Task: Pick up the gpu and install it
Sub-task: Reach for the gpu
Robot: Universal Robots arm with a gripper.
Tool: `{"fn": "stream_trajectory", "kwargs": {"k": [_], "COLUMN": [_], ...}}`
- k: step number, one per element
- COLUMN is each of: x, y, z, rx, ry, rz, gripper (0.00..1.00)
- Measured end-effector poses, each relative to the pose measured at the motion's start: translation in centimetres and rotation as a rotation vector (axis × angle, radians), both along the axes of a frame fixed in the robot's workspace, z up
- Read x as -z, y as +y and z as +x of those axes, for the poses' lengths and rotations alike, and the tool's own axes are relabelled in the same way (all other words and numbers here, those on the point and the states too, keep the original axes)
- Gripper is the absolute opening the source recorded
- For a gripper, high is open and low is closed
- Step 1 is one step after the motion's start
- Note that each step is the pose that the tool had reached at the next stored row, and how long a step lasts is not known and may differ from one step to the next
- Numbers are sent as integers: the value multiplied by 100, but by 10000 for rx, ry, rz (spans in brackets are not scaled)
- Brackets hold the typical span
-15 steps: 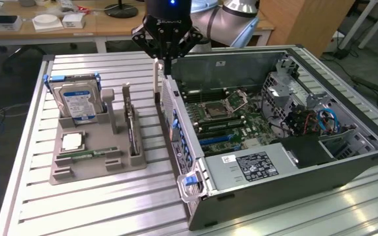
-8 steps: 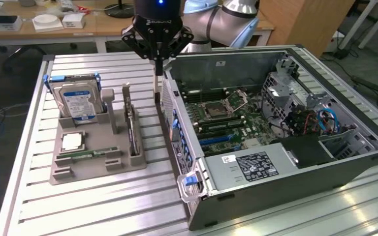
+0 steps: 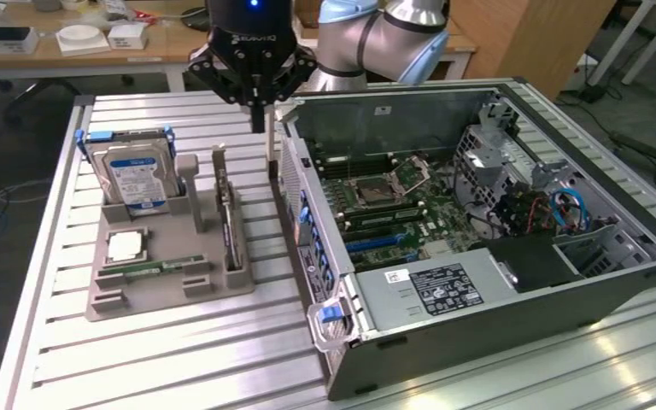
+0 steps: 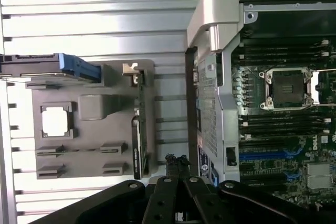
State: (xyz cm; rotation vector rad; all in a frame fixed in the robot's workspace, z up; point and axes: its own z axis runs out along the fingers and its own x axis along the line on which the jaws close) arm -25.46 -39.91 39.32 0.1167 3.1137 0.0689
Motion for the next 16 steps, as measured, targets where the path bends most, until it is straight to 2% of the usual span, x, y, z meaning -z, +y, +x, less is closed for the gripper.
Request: {"fn": "stream_trajectory", "kwargs": {"k": [16], "x": [1], "y": [-2], "z": [-389], "rx": [-1], "ry": [0], "rz": [-1], "gripper": [10]}}
